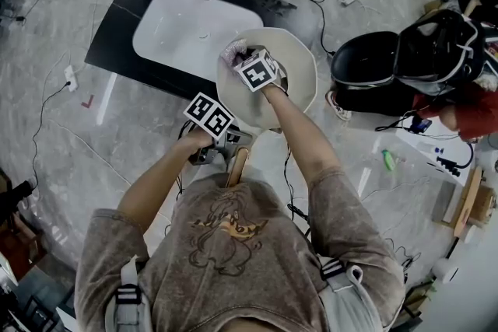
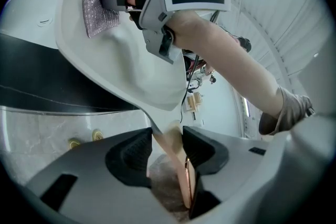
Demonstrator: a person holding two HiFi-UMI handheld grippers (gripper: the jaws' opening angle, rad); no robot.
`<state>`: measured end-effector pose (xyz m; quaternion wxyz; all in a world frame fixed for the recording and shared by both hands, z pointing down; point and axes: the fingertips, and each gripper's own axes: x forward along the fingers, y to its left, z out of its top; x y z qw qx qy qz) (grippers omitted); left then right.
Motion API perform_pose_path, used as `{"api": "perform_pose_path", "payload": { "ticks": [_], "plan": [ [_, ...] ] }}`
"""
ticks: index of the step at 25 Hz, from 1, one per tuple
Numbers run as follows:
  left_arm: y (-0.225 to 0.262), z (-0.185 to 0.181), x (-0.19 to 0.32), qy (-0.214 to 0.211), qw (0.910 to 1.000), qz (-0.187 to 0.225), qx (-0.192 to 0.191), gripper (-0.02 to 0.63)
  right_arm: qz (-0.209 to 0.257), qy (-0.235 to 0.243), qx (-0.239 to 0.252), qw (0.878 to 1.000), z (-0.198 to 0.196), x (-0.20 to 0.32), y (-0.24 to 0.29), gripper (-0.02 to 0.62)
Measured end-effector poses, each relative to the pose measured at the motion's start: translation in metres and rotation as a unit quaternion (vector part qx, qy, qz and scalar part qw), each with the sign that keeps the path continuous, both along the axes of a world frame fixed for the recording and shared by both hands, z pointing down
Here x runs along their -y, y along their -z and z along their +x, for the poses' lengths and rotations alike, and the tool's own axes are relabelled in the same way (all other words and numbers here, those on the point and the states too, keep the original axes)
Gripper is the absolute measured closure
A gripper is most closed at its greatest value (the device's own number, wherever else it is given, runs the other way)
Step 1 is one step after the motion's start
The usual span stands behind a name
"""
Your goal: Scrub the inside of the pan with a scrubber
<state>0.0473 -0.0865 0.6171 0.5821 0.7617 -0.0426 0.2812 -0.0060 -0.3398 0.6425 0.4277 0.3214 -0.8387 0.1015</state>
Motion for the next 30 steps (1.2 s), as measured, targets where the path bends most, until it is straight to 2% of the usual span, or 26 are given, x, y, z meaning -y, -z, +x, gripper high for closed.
{"api": "perform_pose_path", "payload": {
  "ticks": [8,16,21,30],
  "plan": [
    [-0.001,-0.003,0.003,0.006,1.0000,-0.004,-0.001,0.412,0.018,-0.043,-0.024,0.999,0.022,0.026,0.003,0.517],
    [-0.001,-0.001,0.002,0.027,0.9996,-0.010,-0.002,0.415,0.031,-0.085,-0.067,0.994,0.063,0.046,0.007,0.517],
    [-0.002,-0.002,0.004,0.039,0.9991,-0.012,-0.004,0.417,0.032,-0.096,-0.086,0.991,0.078,0.050,0.007,0.517],
    [-0.003,-0.003,0.005,0.053,0.9985,-0.015,-0.004,0.419,0.041,-0.124,-0.150,0.980,0.118,0.051,0.010,0.517]
  ]
}}
